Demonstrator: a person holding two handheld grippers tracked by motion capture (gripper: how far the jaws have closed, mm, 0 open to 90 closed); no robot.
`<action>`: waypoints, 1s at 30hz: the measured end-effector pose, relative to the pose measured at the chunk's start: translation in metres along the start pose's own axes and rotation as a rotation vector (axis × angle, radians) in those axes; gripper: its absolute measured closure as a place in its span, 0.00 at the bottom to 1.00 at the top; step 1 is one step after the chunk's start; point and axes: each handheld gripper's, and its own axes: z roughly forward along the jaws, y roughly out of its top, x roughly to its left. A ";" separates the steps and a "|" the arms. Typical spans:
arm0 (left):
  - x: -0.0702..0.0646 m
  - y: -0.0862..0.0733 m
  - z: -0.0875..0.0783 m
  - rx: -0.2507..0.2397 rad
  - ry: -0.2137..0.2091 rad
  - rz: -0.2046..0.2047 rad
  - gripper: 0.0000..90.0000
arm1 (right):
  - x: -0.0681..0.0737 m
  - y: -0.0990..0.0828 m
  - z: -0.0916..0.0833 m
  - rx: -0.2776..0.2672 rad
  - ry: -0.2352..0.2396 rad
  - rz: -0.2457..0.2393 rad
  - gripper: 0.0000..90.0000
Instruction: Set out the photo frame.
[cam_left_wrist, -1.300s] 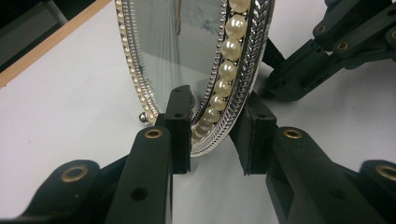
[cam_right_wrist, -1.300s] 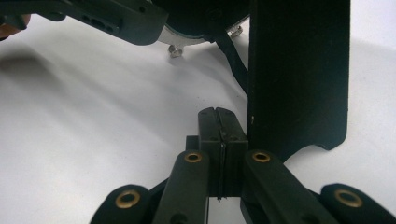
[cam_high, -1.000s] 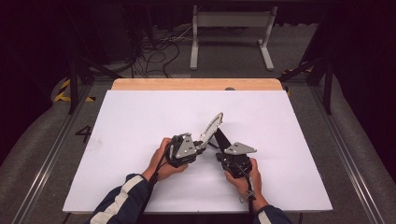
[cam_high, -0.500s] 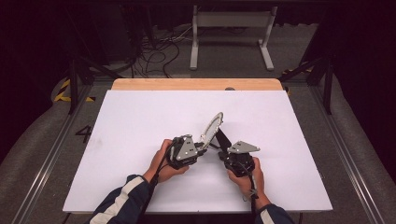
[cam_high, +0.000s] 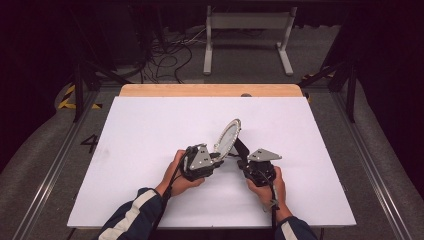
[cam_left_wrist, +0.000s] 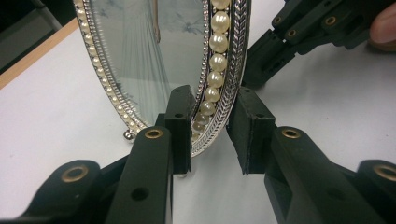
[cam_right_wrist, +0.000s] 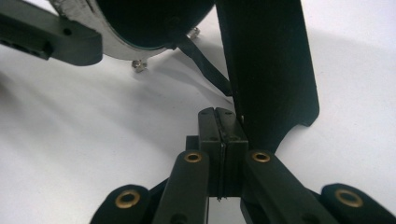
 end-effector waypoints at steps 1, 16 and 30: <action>0.000 0.000 0.000 0.004 -0.001 -0.001 0.78 | -0.001 0.000 0.000 0.000 -0.002 0.001 1.00; -0.001 -0.004 0.011 0.046 -0.010 -0.014 0.76 | -0.012 -0.003 0.002 0.009 -0.015 0.041 1.00; -0.006 0.000 0.015 0.042 -0.033 -0.007 0.76 | -0.019 -0.003 0.002 0.004 -0.035 0.067 1.00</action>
